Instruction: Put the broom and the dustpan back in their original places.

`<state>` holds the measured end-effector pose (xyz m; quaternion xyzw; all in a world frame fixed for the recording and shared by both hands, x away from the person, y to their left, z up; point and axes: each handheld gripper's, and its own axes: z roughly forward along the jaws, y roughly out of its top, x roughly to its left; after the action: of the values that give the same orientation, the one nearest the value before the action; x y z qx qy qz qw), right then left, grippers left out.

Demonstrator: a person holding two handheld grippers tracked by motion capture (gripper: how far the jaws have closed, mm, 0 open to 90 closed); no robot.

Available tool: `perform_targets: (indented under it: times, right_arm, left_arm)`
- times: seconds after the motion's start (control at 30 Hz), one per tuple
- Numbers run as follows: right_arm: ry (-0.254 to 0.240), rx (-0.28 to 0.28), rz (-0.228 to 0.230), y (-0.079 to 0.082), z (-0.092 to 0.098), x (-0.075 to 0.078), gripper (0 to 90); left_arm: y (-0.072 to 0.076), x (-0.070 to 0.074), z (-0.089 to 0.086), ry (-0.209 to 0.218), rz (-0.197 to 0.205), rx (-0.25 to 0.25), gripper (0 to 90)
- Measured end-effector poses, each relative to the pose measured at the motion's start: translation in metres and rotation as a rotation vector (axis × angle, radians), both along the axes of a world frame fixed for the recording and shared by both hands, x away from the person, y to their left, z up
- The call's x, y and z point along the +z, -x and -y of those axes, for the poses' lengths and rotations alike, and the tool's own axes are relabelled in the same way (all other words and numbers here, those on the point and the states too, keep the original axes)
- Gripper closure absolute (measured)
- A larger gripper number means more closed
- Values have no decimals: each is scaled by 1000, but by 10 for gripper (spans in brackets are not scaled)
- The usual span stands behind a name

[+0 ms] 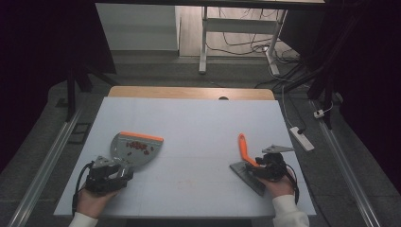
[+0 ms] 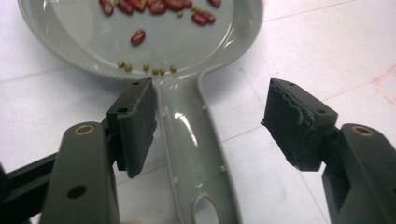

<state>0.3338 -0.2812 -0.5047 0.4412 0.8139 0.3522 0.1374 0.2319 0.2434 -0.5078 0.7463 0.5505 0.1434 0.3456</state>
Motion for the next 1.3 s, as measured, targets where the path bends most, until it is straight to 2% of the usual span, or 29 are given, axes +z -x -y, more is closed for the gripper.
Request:
perform_targets:
  times: [0.13, 0.23, 0.37, 0.57, 0.73, 0.87, 1.3]
  right_arm:
    - [-35, 27, 58, 5, 1, 9, 451]
    - [-42, 72, 73, 8, -3, 11, 454]
    - [-43, 142, 82, 12, -11, 13, 459]
    - [-41, 219, 78, 17, -22, 12, 464]
    - [-35, 274, 77, 19, -30, 9, 464]
    - [-30, 312, 77, 20, -33, 8, 464]
    - [-30, 322, 79, 20, -33, 7, 464]
  left_arm:
    - [0, 5, 3, -3, 28, -44, 354]
    - [-1, 6, 5, 0, 40, -77, 358]
    - [-4, 7, 10, 20, 46, -143, 369]
    - [-12, 4, 23, 38, 38, -258, 372]
    - [-18, 0, 30, 55, 23, -311, 372]
    - [-20, -2, 31, 57, 16, -323, 371]
    - [-21, -3, 31, 56, 5, -321, 371]
